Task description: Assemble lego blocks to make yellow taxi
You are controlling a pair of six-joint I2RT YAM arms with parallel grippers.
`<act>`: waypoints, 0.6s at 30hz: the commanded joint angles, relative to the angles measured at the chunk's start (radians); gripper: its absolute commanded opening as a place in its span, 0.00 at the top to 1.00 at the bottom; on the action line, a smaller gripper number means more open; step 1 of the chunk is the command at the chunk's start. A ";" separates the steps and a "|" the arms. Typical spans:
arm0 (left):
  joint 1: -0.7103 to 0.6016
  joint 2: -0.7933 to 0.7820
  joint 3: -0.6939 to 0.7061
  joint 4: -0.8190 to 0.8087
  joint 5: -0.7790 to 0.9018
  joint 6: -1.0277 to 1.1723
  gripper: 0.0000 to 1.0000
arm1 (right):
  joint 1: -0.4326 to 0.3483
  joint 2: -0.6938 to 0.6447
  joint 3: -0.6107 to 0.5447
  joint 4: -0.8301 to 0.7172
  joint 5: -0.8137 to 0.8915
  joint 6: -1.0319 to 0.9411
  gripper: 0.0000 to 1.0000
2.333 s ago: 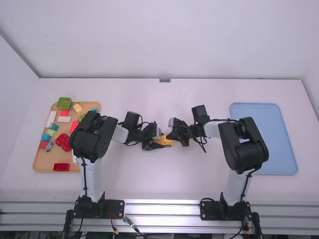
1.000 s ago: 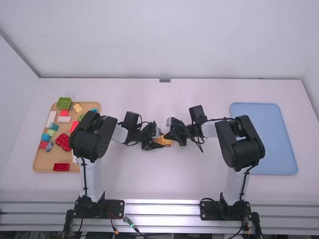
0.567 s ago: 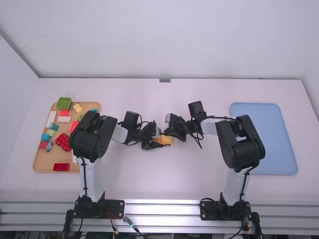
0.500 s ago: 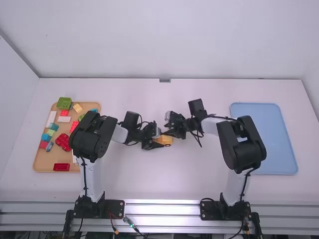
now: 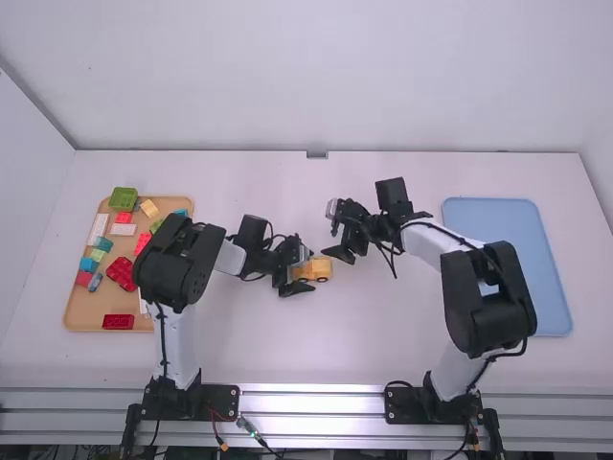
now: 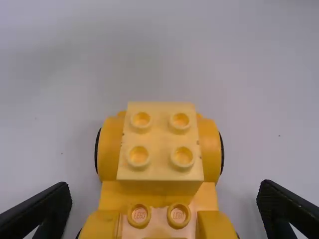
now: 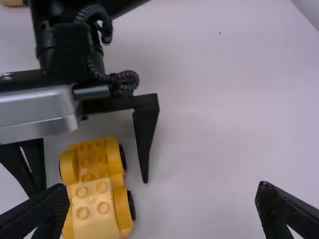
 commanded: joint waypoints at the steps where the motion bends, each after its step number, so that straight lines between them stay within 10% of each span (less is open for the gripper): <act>1: 0.018 -0.024 0.002 -0.040 0.010 0.005 0.01 | -0.001 -0.009 0.018 0.008 0.008 0.044 0.01; 18: 0.296 -0.503 0.001 -0.453 -0.043 0.003 0.01 | 0.001 -0.009 0.018 0.080 0.050 0.099 0.01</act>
